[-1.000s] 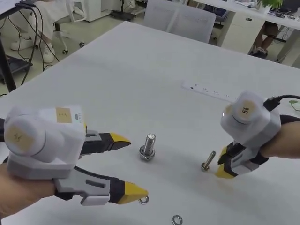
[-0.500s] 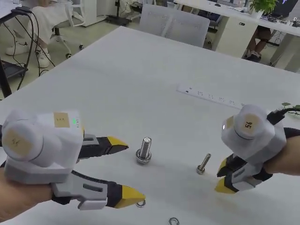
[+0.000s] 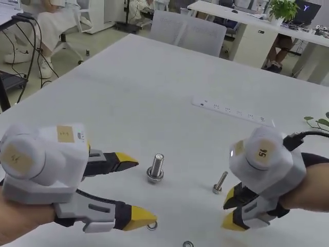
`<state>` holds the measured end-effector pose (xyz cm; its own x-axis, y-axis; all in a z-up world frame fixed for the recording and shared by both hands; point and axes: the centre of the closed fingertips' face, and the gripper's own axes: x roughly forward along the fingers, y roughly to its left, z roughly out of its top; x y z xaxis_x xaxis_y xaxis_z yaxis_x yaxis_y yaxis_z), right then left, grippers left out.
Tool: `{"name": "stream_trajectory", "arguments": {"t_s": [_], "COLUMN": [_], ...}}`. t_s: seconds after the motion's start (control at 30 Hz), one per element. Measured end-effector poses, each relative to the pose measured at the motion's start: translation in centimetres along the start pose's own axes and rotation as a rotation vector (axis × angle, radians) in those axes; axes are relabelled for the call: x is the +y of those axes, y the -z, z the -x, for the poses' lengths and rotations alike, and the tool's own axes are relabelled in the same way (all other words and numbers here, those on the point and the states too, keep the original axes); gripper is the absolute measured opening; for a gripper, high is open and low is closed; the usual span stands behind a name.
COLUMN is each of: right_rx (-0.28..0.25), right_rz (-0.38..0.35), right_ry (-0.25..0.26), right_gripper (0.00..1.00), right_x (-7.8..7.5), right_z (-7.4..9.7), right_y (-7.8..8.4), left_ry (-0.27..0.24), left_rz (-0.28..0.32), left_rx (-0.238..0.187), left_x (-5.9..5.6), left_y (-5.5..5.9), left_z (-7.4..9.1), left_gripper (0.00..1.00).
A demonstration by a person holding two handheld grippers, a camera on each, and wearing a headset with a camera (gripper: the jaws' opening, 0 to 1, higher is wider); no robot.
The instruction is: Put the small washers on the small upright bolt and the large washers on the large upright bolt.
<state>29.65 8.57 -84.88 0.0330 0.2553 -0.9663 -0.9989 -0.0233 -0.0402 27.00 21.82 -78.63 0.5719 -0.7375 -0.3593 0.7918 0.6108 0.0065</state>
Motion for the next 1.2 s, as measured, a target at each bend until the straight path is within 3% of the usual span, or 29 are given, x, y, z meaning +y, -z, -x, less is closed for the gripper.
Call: {"name": "stream_trajectory", "arguments": {"t_s": [0.27,0.9,1.2], "right_rx": [-0.014,-0.012,0.019], "right_rz": [0.046,0.124,0.147], "right_ry": [-0.027,-0.085,-0.101], "right_gripper": [0.23,0.23,0.23], "right_x": [1.7,5.0,5.9], "right_z": [-0.4,-2.0,-3.1], "right_y": [-1.7,-4.2,-4.0], "left_ry": [-0.005,0.04,0.061], "left_rz": [-0.006,-0.004,0.007], "left_rx": [0.003,0.013,0.01], "left_x": [0.0,-1.4,-1.9], "left_y": [0.0,0.3,0.5], "left_z": [0.2,0.4,0.5], "left_gripper": [0.62,0.65,0.68]}}
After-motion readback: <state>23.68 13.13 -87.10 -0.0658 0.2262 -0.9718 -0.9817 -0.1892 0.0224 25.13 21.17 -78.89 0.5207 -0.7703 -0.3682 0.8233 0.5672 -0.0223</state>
